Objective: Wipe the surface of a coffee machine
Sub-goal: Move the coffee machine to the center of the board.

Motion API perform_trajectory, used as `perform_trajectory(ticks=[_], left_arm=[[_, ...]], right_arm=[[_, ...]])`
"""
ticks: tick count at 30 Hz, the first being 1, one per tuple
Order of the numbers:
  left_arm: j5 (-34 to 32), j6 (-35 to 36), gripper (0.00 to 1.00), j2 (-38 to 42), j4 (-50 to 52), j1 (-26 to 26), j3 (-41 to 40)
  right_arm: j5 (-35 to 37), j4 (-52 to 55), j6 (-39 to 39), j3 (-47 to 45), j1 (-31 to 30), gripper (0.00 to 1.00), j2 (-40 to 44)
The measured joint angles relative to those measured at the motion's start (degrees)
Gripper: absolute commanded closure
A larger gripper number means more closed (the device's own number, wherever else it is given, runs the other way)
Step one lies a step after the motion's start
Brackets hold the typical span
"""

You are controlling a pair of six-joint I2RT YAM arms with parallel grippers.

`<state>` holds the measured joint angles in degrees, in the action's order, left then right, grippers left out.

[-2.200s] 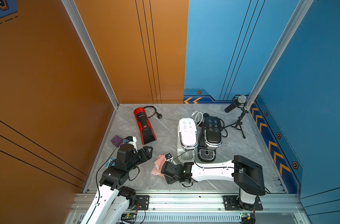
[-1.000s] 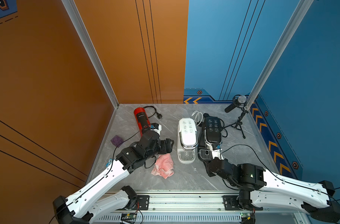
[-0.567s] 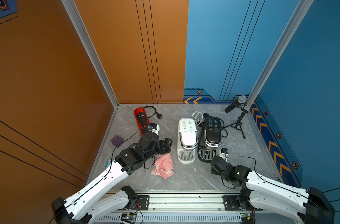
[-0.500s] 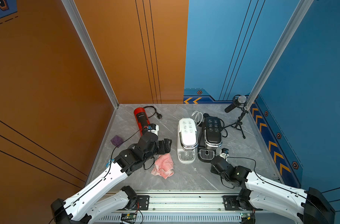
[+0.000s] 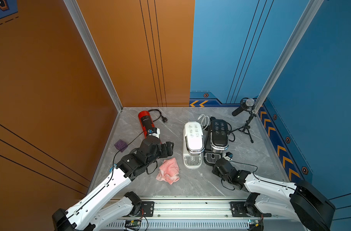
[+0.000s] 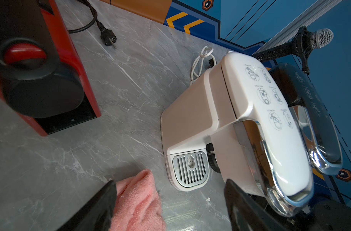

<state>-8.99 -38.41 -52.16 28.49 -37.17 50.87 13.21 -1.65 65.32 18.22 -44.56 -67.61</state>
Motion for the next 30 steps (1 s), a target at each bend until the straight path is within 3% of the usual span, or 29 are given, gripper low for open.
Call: perform_trajectory(ticks=[8,18,30], left_arm=[[0.20,0.00,0.15,0.02,0.00,1.49,-0.26],[0.81,0.00,0.15,1.86,0.00,2.43,-1.90],[2.08,0.00,0.15,2.54,-0.02,3.39,-2.12]], right_arm=[[0.74,-4.92,0.70,0.59,1.42,0.89,-4.04],[0.24,-8.85,-3.10,8.07,10.47,0.90,-14.93],[-2.73,-8.90,-9.77,14.47,14.75,0.84,-21.22]])
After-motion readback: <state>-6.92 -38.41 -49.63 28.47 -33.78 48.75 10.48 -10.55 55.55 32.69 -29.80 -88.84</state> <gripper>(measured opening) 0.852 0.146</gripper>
